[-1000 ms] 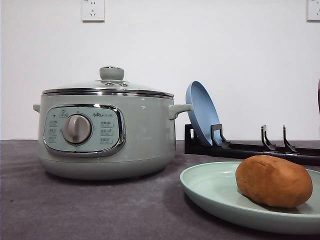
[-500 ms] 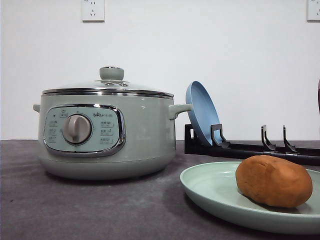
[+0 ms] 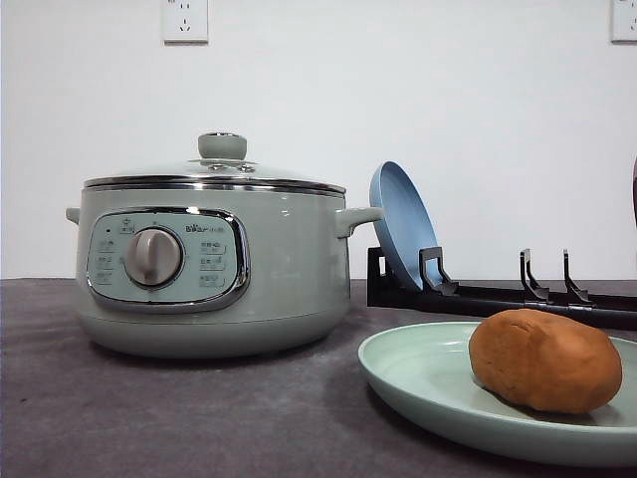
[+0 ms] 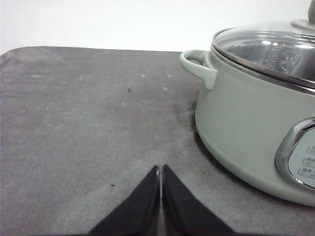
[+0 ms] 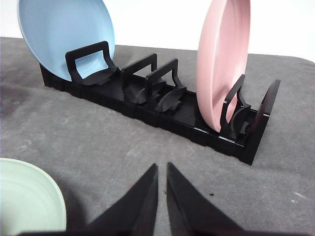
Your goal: Transfer potato from steamer to green plate
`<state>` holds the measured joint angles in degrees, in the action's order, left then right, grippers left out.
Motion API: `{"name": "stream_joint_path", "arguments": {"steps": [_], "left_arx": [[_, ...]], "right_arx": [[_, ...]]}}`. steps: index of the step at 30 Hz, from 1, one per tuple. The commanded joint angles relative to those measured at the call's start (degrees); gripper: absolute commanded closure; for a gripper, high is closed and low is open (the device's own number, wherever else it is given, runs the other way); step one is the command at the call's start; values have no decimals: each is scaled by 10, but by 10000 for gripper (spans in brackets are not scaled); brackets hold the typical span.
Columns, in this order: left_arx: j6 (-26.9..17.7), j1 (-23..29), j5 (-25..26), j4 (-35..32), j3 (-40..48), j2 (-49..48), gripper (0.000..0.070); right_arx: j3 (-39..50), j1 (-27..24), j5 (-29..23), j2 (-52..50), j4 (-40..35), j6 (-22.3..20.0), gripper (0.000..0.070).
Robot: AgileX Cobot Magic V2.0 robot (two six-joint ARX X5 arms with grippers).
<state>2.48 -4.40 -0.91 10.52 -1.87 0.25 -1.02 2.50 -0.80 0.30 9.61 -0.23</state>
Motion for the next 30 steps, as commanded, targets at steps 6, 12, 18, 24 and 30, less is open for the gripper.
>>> {"name": "stream_joint_path", "arguments": {"steps": [6,12,18,24,30], "left_arx": [[-3,-1,3,3,12,-1,700],[-3,-1,3,3,12,-1,700],[-3,-1,3,3,12,-1,700],[-3,-1,3,3,12,-1,700],[-3,-1,3,3,12,-1,700]], "right_arx": [[4,-1,-2,-1,-6,-4,680],[4,-1,-2,-1,-6,-4,680],[4,-1,-2,-1,-6,-4,680],[4,-1,-2,-1,-6,-4,680],[4,-1,-2,-1,-6,-4,680]]}}
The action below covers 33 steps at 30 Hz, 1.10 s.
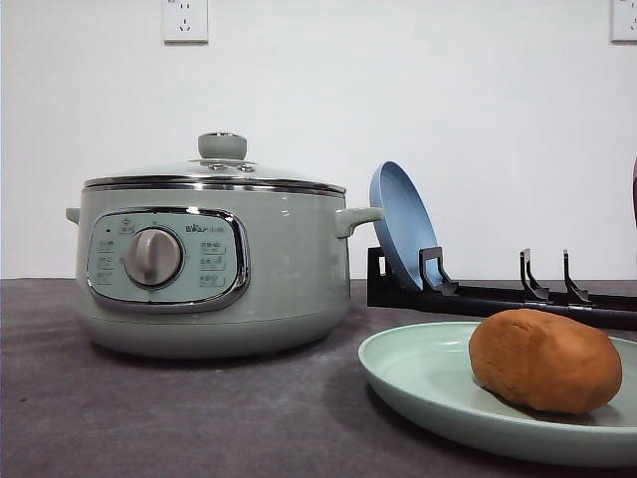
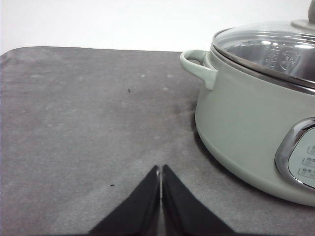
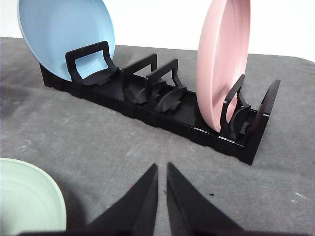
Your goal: Transfer potato from steamer to green plate
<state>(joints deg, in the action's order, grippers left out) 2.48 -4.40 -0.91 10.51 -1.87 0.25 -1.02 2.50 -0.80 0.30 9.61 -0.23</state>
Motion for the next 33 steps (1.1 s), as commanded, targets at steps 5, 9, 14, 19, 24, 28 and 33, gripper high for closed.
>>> {"name": "stream_joint_path", "arguments": {"steps": [5,9,14,19,24,28,33], "left_arx": [[-3,-1,3,4,12,-1,700],[-3,-1,3,4,12,-1,700],[-3,-1,3,4,12,-1,700],[-3,-1,3,4,12,-1,700],[-3,-1,3,4,12,-1,700],[-3,-1,3,4,12,-1,700],[-3,-1,3,4,12,-1,700]], "right_arx": [[4,-1,-2,-1,-6,-4,680],[4,-1,-2,-1,-6,-4,680],[4,-1,-2,-1,-6,-4,680],[4,-1,-2,-1,-6,-4,680],[4,-1,-2,-1,-6,-4,680],[4,-1,-2,-1,-6,-4,680],[4,-1,-2,-1,-6,-4,680]]}}
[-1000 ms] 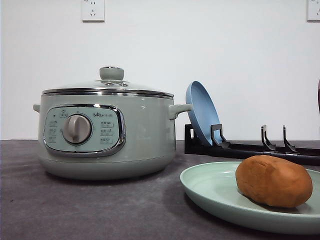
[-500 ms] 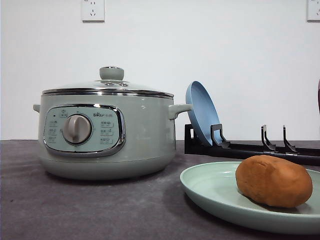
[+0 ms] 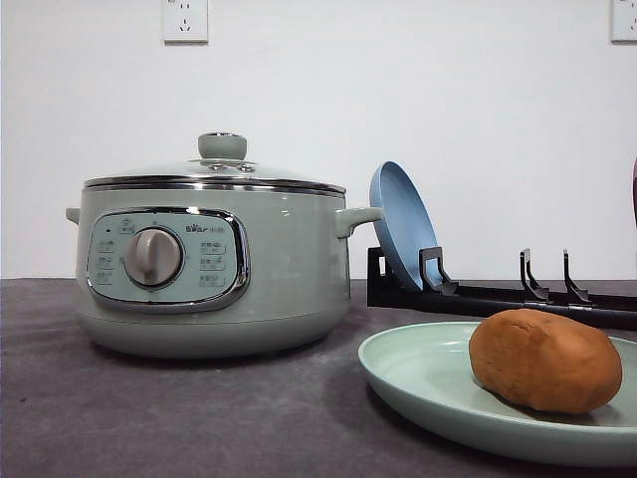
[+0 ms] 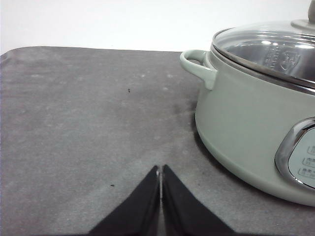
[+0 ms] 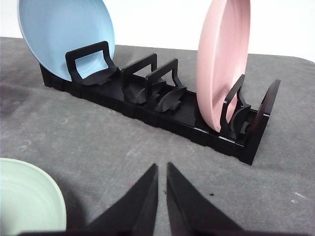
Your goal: Transfer potato from steamer to green plate
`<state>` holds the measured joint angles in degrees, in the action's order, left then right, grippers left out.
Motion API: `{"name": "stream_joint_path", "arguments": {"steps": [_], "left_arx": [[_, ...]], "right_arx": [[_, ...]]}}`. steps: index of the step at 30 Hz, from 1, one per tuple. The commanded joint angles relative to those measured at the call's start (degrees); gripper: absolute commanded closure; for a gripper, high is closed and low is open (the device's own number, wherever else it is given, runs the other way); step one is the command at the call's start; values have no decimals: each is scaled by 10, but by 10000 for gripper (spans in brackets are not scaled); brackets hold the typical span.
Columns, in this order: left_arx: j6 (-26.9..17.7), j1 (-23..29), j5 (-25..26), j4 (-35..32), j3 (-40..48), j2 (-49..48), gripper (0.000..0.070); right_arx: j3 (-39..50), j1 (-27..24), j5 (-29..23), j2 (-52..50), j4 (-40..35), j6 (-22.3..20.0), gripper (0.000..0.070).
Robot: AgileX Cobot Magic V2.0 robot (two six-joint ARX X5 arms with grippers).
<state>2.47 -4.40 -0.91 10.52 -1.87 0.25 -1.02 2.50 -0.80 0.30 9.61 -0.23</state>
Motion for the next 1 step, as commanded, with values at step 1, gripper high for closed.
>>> {"name": "stream_joint_path", "arguments": {"steps": [1], "left_arx": [[-3,-1,3,3,12,-1,700]], "right_arx": [[4,-1,-2,-1,-6,-4,680]]}}
